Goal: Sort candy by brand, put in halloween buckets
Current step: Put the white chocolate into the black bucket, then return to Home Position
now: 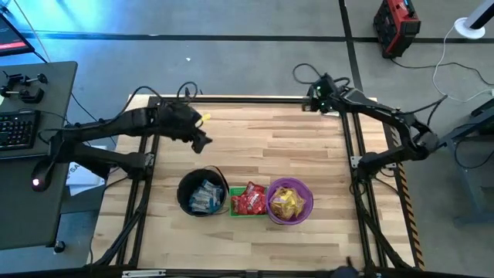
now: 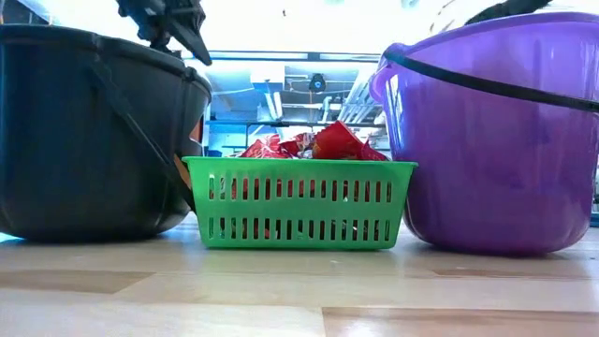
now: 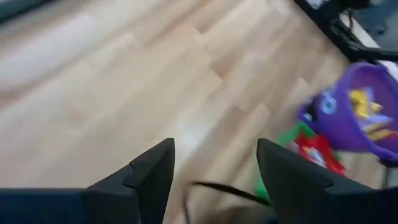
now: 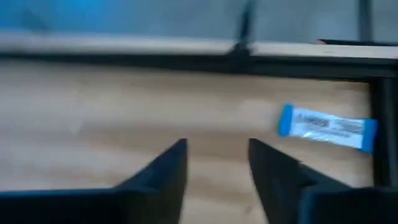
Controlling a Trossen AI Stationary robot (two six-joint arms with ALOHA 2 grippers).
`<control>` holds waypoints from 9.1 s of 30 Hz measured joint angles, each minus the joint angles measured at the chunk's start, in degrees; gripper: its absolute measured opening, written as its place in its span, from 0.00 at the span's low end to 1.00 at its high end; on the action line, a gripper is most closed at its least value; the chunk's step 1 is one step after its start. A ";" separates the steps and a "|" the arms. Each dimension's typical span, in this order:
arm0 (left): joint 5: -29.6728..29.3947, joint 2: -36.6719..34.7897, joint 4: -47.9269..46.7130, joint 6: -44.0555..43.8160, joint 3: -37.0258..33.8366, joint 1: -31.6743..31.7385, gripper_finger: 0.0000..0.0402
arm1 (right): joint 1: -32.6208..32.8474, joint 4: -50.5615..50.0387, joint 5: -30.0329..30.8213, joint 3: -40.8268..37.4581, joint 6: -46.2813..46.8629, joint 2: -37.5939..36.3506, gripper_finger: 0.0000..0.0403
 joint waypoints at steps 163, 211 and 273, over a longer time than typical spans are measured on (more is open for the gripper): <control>-9.99 -4.32 37.52 -3.72 -0.02 -3.95 0.54 | 52.17 39.75 -28.30 43.74 -17.39 46.66 0.30; -8.47 -42.53 68.72 4.36 -50.75 -10.42 0.00 | 31.91 -21.62 -26.57 43.74 -28.57 5.77 0.00; -11.68 -53.88 53.79 1.67 -57.16 -8.72 0.00 | 46.16 37.17 -16.90 -54.07 -2.32 -77.09 0.00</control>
